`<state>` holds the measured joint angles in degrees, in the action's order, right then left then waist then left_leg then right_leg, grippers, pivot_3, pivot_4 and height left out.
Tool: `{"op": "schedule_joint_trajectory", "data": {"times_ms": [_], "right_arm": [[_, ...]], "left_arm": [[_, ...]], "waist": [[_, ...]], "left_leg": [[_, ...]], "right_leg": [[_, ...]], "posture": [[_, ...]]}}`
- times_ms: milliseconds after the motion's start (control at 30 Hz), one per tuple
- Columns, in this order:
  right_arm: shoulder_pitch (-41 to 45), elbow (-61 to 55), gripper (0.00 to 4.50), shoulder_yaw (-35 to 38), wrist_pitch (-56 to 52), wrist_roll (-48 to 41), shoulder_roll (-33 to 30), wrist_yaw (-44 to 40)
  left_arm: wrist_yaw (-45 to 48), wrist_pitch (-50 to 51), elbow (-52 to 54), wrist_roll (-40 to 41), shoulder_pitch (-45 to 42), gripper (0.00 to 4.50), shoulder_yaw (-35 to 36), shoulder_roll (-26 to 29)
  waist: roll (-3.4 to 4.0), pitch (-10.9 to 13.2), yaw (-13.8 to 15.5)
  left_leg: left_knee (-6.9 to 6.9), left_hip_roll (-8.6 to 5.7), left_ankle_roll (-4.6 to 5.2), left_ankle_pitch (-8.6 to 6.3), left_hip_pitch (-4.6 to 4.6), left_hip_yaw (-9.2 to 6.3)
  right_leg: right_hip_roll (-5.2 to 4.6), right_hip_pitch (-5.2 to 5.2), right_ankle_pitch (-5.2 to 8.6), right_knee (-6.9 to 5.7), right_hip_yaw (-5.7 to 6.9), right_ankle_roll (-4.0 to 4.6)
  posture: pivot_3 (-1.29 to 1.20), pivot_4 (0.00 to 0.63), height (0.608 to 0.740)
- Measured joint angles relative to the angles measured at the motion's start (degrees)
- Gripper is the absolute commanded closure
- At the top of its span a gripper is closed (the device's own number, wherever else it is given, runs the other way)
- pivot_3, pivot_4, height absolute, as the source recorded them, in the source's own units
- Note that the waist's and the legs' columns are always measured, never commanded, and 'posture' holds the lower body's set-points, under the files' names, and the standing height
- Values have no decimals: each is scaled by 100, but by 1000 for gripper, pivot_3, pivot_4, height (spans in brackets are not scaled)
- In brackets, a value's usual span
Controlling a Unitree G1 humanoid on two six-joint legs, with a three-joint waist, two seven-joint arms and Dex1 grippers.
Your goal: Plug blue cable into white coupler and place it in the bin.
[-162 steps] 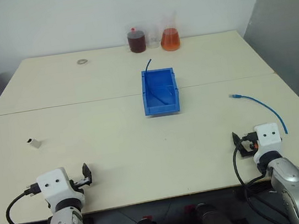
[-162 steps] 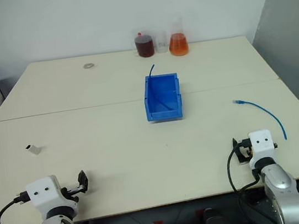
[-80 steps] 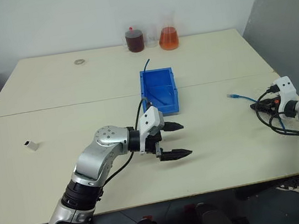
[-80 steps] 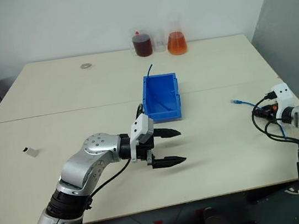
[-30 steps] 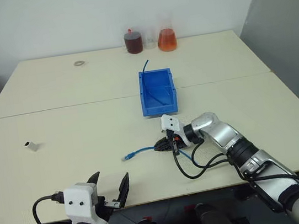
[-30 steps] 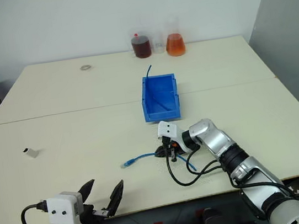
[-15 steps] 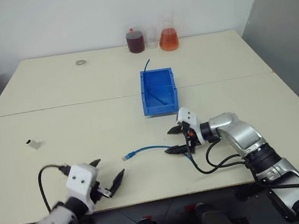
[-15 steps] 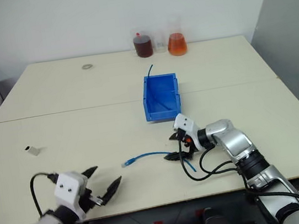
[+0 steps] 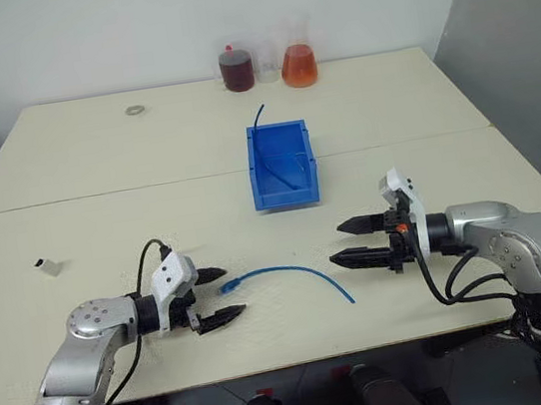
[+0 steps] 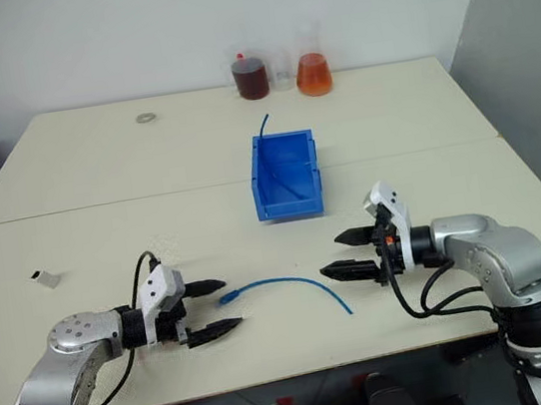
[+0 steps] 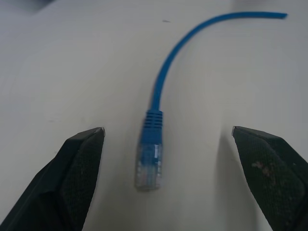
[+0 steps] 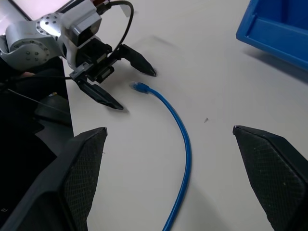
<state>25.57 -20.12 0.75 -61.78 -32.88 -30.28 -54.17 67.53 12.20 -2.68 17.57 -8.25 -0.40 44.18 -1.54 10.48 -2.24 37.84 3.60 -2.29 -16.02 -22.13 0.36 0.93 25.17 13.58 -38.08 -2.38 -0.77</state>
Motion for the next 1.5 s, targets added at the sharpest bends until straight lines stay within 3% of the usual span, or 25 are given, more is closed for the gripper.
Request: {"op": "schedule_joint_trajectory", "data": {"times_ms": [67,300,500,800,933,1100,1300,1400,1500], "right_arm": [[-15,-62,48,41,-35,-79,-4,139],[-229,-203,0,81,-80,-381,-128,436],[-261,-158,0,123,23,-436,-268,516],[-178,259,0,59,308,-426,-351,547],[-178,313,0,26,397,-426,-351,577],[-10,307,0,70,390,-512,19,928],[334,78,0,853,-393,-1751,783,1727],[276,-272,0,918,-818,-2446,812,1851],[47,-311,0,826,-832,-2444,772,1987]], "left_arm": [[120,-198,-262,-67,-161,0,-71,-1],[429,-485,-813,-116,-490,1314,-145,25],[514,-503,-688,-47,-194,2691,8,221],[434,-393,-427,32,94,4266,96,210],[284,-187,-337,61,69,4266,121,106],[-547,1570,399,766,-359,4266,124,-528],[-2101,3419,1189,1889,-1369,4266,709,-1451],[-2887,4149,1412,2498,-1721,4266,995,-1979],[-3400,4634,1576,3108,-1897,4266,1279,-2319]], "waist": [[0,0,9],[0,0,22],[0,-1,0],[0,-1,23],[1,-1,38],[0,-1,70],[-1,-2,57],[-2,-3,52],[-3,-3,43]], "left_leg": [[2,0,0,0,2,-1],[4,1,0,0,2,5],[2,3,0,0,4,5],[3,2,0,0,5,7],[4,2,0,0,5,7],[20,1,-1,1,-19,-7],[21,-2,-2,1,-25,-14],[21,-5,-1,1,-27,-18],[22,-7,-1,1,-28,-16]], "right_leg": [[0,-3,-2,0,2,-3],[0,-4,-4,-2,-3,-7],[0,-4,-2,-2,-3,-4],[0,-5,-2,-1,-4,-4],[0,-6,-3,-3,-4,-6],[-1,-4,-14,-3,6,-23],[-2,-5,-18,0,4,-26],[-2,-7,-23,4,2,-17],[-3,-6,-21,4,-2,-21]], "posture": [[0,150,740],[0,150,740],[0,150,740],[0,150,740],[0,150,740],[0,150,740],[0,150,740],[0,150,740],[0,150,740]]}}
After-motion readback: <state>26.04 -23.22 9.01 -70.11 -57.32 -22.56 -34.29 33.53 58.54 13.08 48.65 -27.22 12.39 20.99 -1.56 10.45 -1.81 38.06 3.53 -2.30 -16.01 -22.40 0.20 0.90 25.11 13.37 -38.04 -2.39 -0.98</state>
